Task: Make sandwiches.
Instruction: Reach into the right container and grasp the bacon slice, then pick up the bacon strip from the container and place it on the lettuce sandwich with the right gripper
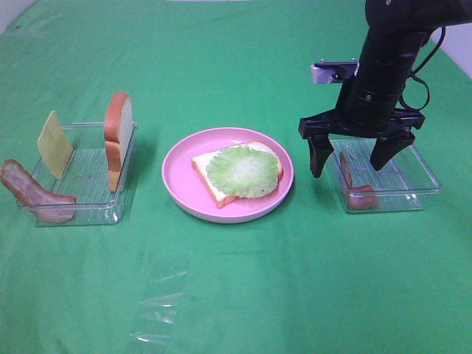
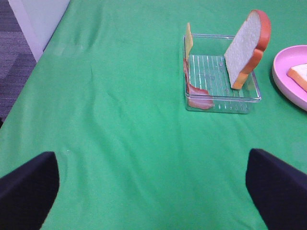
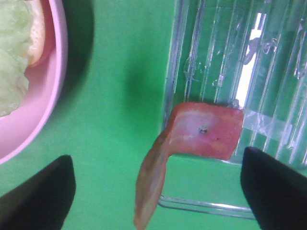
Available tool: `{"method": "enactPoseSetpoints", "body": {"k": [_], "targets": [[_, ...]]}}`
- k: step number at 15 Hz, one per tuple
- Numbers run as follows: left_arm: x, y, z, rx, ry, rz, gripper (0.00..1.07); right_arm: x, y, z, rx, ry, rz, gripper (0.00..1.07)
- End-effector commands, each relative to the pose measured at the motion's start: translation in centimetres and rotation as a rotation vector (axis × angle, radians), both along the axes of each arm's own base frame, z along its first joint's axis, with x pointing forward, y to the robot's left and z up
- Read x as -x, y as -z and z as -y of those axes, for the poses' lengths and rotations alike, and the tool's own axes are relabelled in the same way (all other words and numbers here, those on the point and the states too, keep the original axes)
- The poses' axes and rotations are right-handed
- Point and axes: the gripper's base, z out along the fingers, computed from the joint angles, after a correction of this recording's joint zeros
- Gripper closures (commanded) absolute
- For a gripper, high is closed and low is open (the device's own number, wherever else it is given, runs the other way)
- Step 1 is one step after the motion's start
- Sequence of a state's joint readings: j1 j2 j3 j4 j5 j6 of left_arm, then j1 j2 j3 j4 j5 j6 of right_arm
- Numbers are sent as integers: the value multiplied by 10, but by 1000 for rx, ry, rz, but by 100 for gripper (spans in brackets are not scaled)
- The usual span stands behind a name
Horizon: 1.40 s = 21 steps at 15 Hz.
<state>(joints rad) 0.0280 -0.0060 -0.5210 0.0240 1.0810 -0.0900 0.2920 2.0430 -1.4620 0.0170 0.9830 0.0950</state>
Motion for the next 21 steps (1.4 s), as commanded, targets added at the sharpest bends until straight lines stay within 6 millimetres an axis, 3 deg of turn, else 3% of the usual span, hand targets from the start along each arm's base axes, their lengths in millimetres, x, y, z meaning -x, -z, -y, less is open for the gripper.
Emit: {"method": "enactPoseSetpoints", "body": {"k": [1,4,7,12,15,17,19,21], "targets": [[0,0,0,0,4,3,7,2,2,0,0,0,-21,39],[0,0,0,0,4,3,7,3,2,1,7,-3,-29,81],[0,0,0,0,4,3,7,3,2,1,9,-7,-28,107],[0,0,0,0,4,3,7,3,1,4,38,-27,-27,107],[0,0,0,0,4,3,7,5,-12,7,57,-38,-5,107],[0,0,0,0,4,3,7,9,-34,12,84,-52,37,107],[0,0,0,0,4,3,7,10,-74,15,100,-55,104,107],[0,0,0,0,4,3,7,13,-95,15,89,-50,143,107]]}}
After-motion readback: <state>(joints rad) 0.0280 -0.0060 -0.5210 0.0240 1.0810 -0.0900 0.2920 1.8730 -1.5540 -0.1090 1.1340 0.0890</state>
